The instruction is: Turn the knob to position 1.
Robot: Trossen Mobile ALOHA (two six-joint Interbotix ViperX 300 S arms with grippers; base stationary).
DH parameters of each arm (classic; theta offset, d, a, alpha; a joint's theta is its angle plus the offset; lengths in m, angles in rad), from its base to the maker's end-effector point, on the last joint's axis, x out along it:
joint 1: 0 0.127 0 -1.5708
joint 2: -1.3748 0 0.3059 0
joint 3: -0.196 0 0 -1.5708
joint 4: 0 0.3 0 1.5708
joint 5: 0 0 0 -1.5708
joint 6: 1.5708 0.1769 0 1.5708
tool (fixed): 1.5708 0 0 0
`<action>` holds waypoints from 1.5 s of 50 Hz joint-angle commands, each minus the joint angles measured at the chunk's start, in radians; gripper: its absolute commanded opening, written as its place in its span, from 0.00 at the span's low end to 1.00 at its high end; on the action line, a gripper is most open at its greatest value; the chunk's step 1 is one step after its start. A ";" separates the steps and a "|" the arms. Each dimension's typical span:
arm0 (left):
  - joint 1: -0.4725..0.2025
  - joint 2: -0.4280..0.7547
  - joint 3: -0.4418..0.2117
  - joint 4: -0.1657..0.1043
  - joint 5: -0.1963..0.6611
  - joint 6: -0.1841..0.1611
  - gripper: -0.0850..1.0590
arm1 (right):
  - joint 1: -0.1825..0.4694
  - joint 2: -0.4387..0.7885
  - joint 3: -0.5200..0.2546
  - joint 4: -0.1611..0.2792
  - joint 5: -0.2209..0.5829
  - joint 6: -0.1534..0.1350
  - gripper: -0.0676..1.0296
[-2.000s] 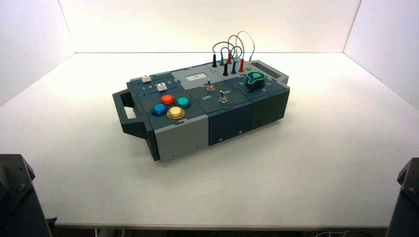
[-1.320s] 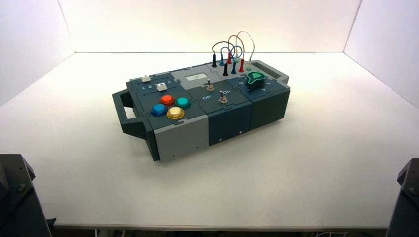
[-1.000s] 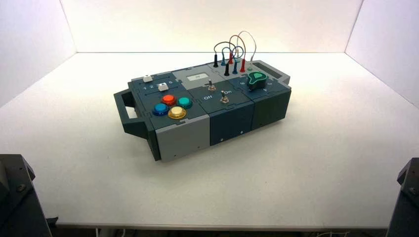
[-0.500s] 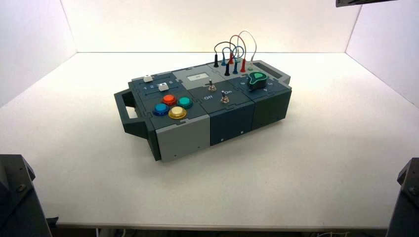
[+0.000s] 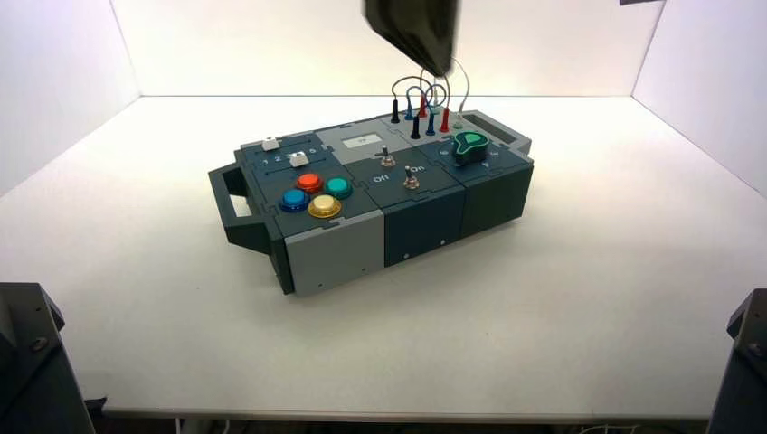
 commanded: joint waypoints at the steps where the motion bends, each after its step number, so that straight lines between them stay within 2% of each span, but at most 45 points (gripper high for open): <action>1: -0.002 0.032 -0.063 0.002 0.006 0.044 0.05 | -0.021 -0.008 -0.040 -0.008 -0.011 0.002 0.04; 16: -0.002 0.225 -0.202 0.002 0.066 0.161 0.05 | -0.023 -0.021 -0.035 -0.009 -0.015 0.002 0.04; 27: 0.000 0.328 -0.291 0.008 0.086 0.199 0.05 | -0.023 -0.040 -0.031 -0.009 -0.017 0.000 0.04; 37: 0.015 0.376 -0.334 0.012 0.104 0.213 0.05 | -0.023 -0.061 -0.023 -0.009 -0.017 0.002 0.04; 56: 0.064 0.410 -0.318 0.015 0.104 0.232 0.05 | -0.023 -0.075 -0.020 -0.009 -0.020 0.003 0.04; 75: 0.066 0.428 -0.331 0.015 0.104 0.244 0.05 | -0.023 -0.074 -0.020 -0.008 -0.025 0.003 0.04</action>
